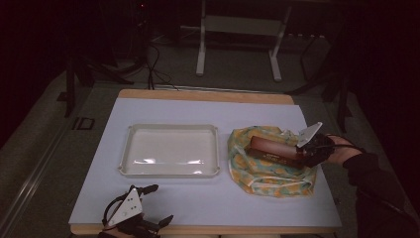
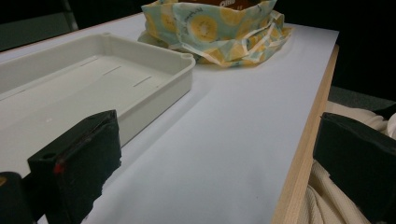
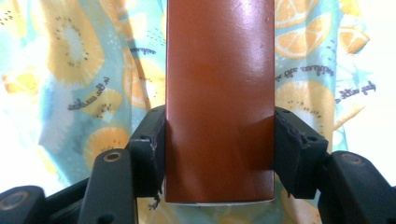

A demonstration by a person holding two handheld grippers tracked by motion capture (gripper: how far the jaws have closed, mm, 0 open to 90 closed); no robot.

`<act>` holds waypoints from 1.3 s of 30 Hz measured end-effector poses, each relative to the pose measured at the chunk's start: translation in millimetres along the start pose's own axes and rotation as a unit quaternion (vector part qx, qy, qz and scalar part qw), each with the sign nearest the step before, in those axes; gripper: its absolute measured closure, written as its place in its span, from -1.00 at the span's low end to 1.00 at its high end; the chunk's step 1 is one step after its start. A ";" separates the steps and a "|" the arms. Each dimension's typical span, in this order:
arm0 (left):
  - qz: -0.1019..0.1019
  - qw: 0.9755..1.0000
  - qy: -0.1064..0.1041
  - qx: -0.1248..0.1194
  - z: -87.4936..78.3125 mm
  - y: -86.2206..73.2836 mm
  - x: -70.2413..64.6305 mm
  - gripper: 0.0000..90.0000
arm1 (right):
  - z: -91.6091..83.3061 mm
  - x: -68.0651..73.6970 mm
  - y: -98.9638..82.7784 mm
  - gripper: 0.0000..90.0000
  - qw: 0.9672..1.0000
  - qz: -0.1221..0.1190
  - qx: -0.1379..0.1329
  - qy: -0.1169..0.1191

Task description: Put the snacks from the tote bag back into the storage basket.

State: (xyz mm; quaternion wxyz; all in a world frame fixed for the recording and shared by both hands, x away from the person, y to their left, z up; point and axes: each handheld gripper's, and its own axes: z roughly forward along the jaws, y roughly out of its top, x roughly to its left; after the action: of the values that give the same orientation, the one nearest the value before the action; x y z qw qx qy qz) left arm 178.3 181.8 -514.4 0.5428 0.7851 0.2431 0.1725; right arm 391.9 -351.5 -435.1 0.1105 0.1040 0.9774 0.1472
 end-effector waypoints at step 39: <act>-0.002 1.000 -0.002 -0.010 -1.7 0.7 0.2 -0.97 | -55.7 -9.8 57.4 -0.05 0.999 -0.036 -0.010 -0.033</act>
State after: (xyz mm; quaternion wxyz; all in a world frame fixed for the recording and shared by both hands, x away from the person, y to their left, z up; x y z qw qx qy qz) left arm 177.7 183.0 -513.1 0.5516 0.7795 0.2416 0.1724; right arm 397.2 -314.9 -363.5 0.1487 0.0726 0.9748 0.1496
